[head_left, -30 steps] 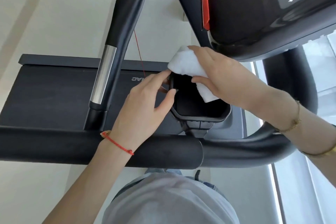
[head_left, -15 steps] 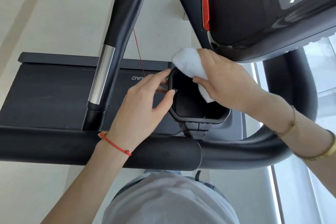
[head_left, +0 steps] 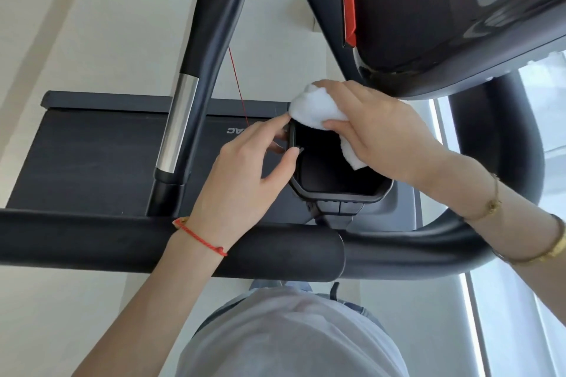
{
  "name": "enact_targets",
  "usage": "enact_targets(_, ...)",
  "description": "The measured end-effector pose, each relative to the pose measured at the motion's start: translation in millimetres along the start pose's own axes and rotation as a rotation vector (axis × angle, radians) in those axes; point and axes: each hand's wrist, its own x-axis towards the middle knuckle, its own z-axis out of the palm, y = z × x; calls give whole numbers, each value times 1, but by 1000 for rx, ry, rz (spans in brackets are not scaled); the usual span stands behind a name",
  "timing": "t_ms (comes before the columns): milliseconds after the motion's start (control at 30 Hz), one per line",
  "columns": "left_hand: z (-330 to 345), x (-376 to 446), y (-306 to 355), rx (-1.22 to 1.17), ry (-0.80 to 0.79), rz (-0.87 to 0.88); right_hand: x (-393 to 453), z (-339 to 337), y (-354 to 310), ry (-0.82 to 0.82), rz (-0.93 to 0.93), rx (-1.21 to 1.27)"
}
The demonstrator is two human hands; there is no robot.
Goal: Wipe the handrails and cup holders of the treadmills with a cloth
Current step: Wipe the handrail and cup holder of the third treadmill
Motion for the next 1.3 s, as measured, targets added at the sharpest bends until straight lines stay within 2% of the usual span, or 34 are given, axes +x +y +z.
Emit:
enact_targets(200, 1, -1, 1, -20, 3, 2, -27, -4, 10, -1, 48, 281)
enact_targets(400, 2, 0, 1, -13, 15, 8, -3, -3, 9, -78, 205, 332)
enact_targets(700, 1, 0, 4, -20, 16, -13, -27, 2, 4, -23, 292, 291)
enact_targets(967, 3, 0, 2, -15, 20, -16, -51, 9, -3, 25, 396, 435)
enact_targets(1100, 2, 0, 3, -19, 20, -16, -68, 12, -7, -5, 512, 551)
enact_targets(1300, 2, 0, 4, -14, 12, -12, -28, 11, 7, -65, 559, 528)
